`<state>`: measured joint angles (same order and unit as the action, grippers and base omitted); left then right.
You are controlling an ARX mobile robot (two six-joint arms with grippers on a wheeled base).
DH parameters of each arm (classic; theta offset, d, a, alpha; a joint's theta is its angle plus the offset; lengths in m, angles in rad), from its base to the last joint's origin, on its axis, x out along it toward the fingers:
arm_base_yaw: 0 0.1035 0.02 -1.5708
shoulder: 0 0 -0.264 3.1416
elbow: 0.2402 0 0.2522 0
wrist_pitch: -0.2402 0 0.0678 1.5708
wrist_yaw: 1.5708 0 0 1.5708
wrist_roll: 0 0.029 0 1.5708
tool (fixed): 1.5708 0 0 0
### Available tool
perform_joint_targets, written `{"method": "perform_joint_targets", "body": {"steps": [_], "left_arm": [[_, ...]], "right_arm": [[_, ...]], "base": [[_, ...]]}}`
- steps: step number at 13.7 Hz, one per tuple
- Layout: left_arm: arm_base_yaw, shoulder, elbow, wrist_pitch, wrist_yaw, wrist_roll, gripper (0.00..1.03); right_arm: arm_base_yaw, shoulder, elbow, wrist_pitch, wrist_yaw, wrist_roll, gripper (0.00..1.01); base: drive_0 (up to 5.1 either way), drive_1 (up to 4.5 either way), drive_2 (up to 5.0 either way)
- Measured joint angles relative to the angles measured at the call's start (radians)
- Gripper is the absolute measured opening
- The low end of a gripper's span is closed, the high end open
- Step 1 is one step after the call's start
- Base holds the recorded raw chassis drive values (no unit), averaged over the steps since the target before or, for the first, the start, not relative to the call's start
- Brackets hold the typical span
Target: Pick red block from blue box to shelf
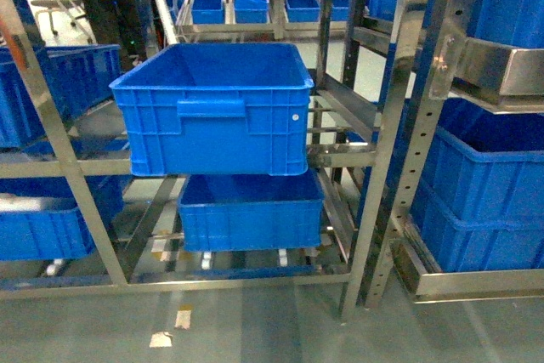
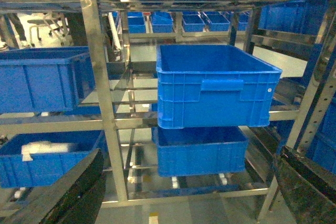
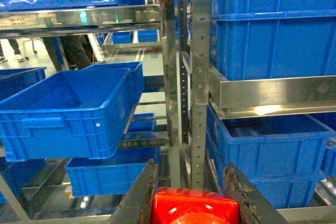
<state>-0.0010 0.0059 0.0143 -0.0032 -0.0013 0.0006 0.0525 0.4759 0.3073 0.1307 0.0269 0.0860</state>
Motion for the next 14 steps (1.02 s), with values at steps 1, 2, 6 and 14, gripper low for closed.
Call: {"method": "perform_joint_targets", "body": {"steps": [1,2,6,14], "left_arm": [[0.000,0.000,0.000,0.000,0.000,0.000,0.98],[0.000,0.000,0.000,0.001,0.000,0.000,0.98],[0.000,0.000,0.000,-0.002,0.000,0.000,0.98],[0.000,0.000,0.000,0.000,0.001,0.000,0.98]], "right_arm": [[0.000,0.001,0.000,-0.001,0.000,0.000,0.29],[0.000,0.000,0.000,0.000,0.000,0.000,0.28],[0.000,0.000,0.000,0.001,0.000,0.000,0.28],[0.000,0.006,0.000,-0.001,0.000,0.000,0.28]], "base": [[0.1,4.38,-4.2],[0.1,4.38,-4.2],[0.1,4.10,-4.0],[0.0,1.82,-1.8]]}}
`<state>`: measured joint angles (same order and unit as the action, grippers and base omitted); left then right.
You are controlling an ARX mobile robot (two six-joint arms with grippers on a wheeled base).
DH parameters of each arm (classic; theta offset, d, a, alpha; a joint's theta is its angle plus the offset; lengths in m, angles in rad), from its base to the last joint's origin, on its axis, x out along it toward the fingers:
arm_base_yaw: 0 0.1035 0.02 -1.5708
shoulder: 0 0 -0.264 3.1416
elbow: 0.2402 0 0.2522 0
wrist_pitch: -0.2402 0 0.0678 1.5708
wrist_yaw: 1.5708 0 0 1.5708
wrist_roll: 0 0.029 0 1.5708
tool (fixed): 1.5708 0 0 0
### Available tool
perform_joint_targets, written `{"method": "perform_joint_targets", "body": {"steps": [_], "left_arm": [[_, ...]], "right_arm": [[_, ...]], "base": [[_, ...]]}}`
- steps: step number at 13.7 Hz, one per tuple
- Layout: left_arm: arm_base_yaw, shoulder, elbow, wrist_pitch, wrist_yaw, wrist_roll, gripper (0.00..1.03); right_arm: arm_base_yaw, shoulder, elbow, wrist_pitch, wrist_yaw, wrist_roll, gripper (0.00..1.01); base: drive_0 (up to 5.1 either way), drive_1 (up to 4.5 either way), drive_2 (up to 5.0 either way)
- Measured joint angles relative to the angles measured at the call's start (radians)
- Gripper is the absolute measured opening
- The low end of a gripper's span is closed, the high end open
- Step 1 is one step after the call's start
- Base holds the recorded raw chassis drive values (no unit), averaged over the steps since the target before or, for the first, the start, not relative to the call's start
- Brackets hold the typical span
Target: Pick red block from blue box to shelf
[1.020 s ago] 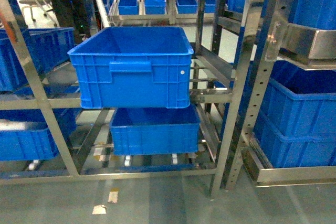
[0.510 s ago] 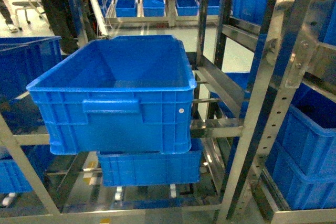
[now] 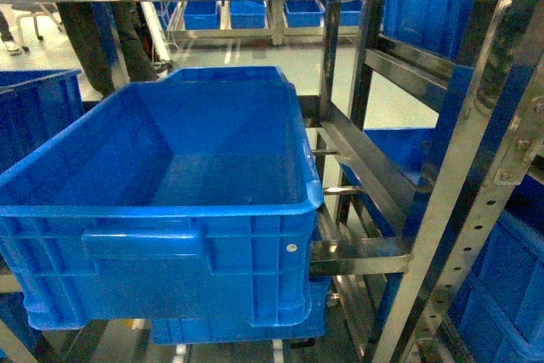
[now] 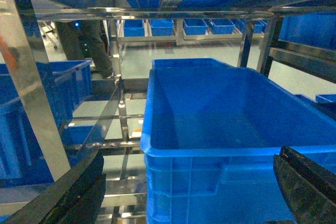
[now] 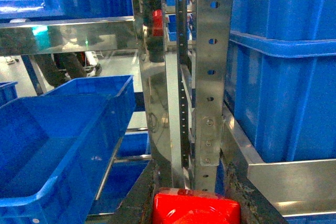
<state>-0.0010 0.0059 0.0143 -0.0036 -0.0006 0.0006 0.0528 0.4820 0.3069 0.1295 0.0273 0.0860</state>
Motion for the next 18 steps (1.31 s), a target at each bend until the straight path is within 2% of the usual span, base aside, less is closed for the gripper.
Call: {"method": "perform_joint_targets", "body": {"steps": [1,12,18], "left_arm": [[0.000,0.000,0.000,0.000,0.000,0.000,0.98],[0.000,0.000,0.000,0.000,0.000,0.000,0.98],[0.000,0.000,0.000,0.000,-0.002,0.000,0.98]], "right_arm": [[0.000,0.000,0.000,0.000,0.000,0.000,0.28],[0.000,-0.004,0.000,0.002,0.003,0.000,0.28],[0.000,-0.005,0.000,0.000,0.000,0.000,0.28]], "base": [[0.0,0.00,0.0],[-4.6,2.36,2.4],[0.0,0.00,0.0]]}}
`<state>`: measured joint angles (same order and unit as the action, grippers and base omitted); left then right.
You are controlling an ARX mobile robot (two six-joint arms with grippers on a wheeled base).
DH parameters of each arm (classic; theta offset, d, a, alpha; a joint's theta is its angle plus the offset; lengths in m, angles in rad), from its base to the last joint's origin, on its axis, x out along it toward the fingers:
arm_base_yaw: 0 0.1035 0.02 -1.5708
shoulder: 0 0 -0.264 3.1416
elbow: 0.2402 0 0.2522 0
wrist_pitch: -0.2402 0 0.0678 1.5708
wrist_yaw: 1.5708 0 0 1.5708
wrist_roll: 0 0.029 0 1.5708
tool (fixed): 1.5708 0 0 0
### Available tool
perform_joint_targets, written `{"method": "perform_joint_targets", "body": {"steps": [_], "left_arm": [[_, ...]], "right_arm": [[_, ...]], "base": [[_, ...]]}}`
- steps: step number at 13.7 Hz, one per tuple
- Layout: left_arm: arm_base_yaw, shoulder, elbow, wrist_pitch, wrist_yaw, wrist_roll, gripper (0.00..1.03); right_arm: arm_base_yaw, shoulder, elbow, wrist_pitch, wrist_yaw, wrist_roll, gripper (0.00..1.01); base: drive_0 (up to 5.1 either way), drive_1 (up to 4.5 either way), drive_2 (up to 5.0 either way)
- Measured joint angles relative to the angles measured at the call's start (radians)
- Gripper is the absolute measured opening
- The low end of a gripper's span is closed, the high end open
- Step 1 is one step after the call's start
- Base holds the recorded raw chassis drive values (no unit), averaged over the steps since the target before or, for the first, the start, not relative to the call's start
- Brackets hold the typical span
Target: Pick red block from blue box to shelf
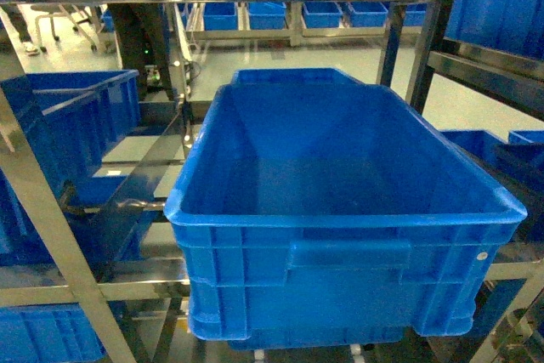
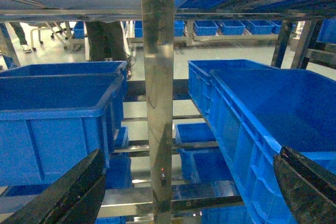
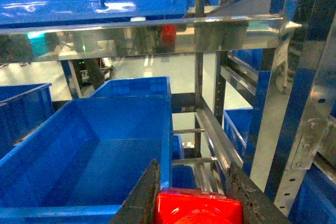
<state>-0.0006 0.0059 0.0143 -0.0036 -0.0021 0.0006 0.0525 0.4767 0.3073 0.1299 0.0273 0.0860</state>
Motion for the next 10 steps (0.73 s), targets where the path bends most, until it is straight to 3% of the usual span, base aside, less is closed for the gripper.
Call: {"method": "perform_joint_targets", "body": {"steps": [10], "left_arm": [[0.000,0.000,0.000,0.000,0.000,0.000,0.98]], "right_arm": [[0.000,0.000,0.000,0.000,0.000,0.000,0.28]], "base": [[0.0,0.00,0.0]]}}
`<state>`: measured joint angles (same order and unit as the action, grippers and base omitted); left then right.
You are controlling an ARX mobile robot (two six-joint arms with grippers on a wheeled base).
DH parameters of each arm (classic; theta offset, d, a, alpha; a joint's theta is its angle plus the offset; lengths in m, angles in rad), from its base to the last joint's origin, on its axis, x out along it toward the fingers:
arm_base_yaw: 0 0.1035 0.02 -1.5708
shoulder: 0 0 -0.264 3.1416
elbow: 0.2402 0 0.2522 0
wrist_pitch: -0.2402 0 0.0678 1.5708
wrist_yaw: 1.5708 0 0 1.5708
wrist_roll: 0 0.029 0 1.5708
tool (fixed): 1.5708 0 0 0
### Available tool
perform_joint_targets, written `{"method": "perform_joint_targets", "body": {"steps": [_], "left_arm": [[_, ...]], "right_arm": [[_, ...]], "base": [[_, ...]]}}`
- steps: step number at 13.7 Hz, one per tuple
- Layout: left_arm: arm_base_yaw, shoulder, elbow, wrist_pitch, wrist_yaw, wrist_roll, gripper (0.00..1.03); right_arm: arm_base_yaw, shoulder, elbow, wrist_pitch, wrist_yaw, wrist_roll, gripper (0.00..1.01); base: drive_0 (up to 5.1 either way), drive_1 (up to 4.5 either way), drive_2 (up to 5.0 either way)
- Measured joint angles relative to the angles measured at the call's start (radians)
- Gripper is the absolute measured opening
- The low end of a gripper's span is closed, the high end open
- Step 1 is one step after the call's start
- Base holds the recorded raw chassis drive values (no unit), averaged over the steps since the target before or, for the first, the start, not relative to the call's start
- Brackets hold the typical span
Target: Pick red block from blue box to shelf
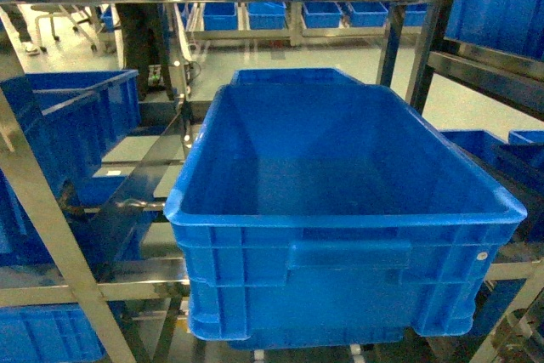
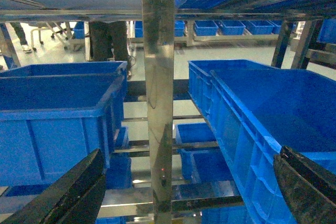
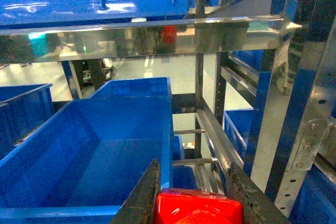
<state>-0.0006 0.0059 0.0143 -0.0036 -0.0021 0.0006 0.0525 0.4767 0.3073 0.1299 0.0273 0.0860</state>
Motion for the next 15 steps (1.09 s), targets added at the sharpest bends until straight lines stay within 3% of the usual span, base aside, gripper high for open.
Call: {"method": "perform_joint_targets", "body": {"steps": [6,9,15], "left_arm": [[0.000,0.000,0.000,0.000,0.000,0.000,0.98],[0.000,0.000,0.000,0.001,0.000,0.000,0.98],[0.000,0.000,0.000,0.000,0.001,0.000,0.98]], "right_arm": [[0.000,0.000,0.000,0.000,0.000,0.000,0.28],[0.000,0.000,0.000,0.000,0.000,0.000,0.28],[0.000,0.005,0.000,0.000,0.000,0.000,0.28]], "base": [[0.0,0.00,0.0],[0.1,4.39,-4.3],[0.0,0.00,0.0]]}}
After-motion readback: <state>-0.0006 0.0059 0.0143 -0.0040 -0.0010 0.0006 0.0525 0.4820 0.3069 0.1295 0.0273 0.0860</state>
